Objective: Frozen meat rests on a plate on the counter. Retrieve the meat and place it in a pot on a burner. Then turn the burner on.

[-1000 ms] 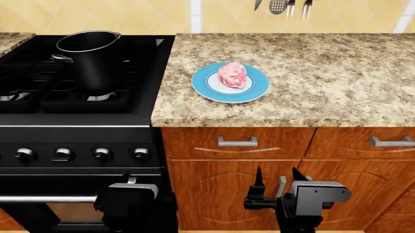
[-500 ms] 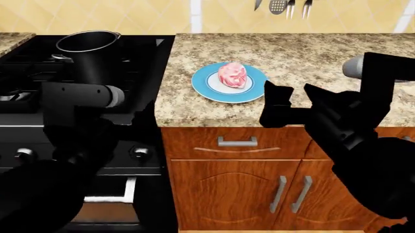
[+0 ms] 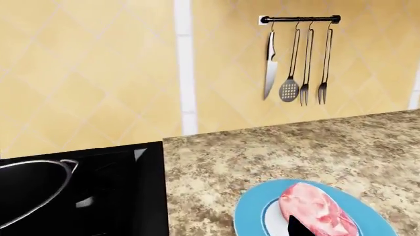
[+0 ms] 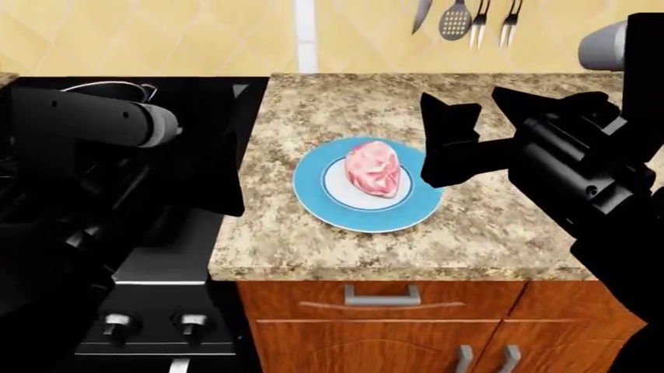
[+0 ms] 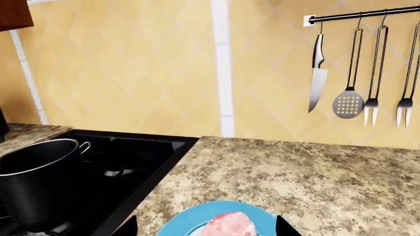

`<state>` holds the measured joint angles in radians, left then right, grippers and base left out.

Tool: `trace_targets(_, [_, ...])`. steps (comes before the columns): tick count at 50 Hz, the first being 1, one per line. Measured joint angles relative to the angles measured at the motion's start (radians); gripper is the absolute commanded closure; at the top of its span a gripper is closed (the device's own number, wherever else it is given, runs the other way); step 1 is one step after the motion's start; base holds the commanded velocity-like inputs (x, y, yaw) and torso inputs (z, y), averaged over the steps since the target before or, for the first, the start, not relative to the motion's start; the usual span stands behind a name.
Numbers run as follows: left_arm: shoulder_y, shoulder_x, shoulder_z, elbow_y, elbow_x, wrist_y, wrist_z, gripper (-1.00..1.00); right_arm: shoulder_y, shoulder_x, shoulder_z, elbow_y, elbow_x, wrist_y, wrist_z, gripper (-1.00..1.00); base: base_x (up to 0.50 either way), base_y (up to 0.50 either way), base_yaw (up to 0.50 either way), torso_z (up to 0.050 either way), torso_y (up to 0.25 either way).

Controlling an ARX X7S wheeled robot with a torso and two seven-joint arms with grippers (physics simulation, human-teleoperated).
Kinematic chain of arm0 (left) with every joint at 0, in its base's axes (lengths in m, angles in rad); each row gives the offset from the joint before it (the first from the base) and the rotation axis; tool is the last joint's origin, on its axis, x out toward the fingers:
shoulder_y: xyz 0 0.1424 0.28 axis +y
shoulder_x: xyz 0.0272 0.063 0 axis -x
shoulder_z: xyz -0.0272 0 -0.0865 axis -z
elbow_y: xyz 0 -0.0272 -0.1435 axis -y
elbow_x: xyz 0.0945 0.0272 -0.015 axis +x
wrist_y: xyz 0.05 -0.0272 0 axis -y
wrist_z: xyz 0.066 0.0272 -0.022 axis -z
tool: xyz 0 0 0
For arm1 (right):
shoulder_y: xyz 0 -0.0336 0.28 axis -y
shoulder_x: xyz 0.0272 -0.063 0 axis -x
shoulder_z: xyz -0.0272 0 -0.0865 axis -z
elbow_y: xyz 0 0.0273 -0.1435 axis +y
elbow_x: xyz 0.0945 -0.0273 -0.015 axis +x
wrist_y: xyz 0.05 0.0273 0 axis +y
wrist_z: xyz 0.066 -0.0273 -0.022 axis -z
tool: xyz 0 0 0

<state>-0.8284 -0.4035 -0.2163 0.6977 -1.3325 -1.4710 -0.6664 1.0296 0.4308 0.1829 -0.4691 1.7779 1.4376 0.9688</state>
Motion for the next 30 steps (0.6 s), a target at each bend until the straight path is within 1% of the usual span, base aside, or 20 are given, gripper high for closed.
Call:
trace_targets(6, [-0.003, -0.012, 0.006, -0.002, -0.015, 0.011, -0.009, -1.00, 0.011, 0.006, -0.012, -0.005, -0.005, 0.002, -0.011, -1.00, 0.50, 0.09, 0.00, 0.000, 0.000])
trace_targets(8, [-0.002, -0.016, 0.009, -0.003, -0.015, 0.016, -0.009, -1.00, 0.013, 0.008, -0.016, -0.005, -0.008, 0.002, -0.014, -1.00, 0.28, 0.09, 0.00, 0.000, 0.000])
trace_targets(20, [0.022, -0.033, 0.021, -0.006, 0.009, 0.070, 0.026, -1.00, 0.020, 0.011, -0.075, 0.042, -0.048, 0.003, -0.019, -1.00, 0.00, 0.00, 0.00, 0.000, 0.001])
trace_targets(30, [0.066, -0.040, 0.048, -0.030, 0.113, 0.178, 0.136, -1.00, 0.067, -0.006, -0.189, 0.221, -0.146, 0.021, -0.071, -1.00, 0.00, 0.00, 0.00, 0.000, 0.000])
